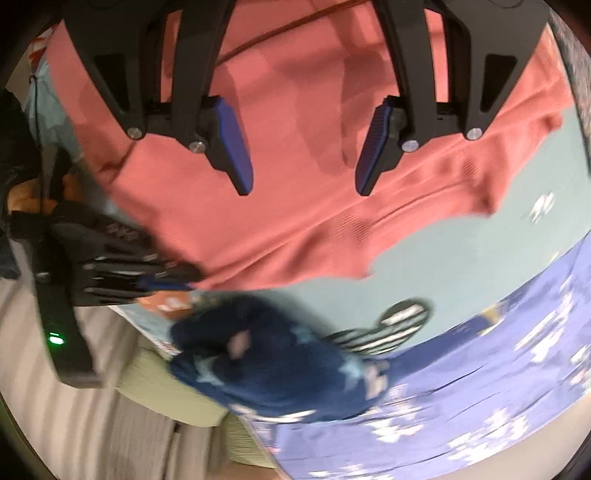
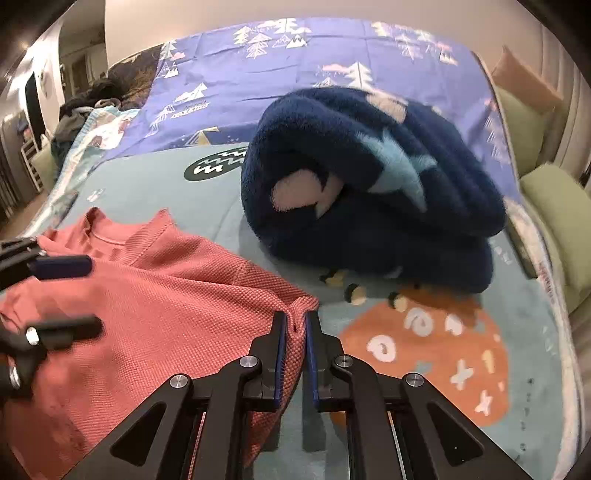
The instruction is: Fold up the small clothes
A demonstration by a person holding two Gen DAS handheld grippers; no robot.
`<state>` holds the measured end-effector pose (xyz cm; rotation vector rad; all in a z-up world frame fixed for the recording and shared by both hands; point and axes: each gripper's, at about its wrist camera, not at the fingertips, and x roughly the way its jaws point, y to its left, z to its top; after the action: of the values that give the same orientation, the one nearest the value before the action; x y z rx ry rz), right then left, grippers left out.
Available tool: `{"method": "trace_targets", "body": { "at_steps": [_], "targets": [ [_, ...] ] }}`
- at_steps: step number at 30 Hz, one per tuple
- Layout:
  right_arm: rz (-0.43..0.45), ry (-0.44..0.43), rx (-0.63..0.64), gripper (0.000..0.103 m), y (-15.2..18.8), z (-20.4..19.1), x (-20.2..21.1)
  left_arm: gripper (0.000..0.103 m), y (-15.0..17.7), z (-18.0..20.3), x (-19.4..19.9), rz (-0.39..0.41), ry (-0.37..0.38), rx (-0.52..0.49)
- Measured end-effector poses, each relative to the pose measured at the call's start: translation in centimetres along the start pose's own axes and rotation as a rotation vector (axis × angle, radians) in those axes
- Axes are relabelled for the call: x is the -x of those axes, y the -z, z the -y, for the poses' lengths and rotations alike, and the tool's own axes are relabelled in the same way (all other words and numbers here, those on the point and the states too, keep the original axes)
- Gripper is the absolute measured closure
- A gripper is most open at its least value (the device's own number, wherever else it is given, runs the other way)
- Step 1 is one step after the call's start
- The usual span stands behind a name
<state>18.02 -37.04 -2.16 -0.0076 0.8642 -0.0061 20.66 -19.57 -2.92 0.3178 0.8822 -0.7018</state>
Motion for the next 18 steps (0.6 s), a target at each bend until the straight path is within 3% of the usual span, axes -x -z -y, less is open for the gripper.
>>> {"method": "trace_targets", "body": {
  "at_steps": [14, 18],
  "targets": [
    [0.012, 0.081, 0.040, 0.088, 0.4, -0.3, 0.4, 0.044, 5.9, -10.1, 4.8, 0.023, -0.235, 0.257],
    [0.014, 0.118, 0.048, 0.087, 0.4, -0.4, 1.2, 0.037, 7.7, -13.2, 6.6, 0.027, -0.301, 0.341]
  ]
}}
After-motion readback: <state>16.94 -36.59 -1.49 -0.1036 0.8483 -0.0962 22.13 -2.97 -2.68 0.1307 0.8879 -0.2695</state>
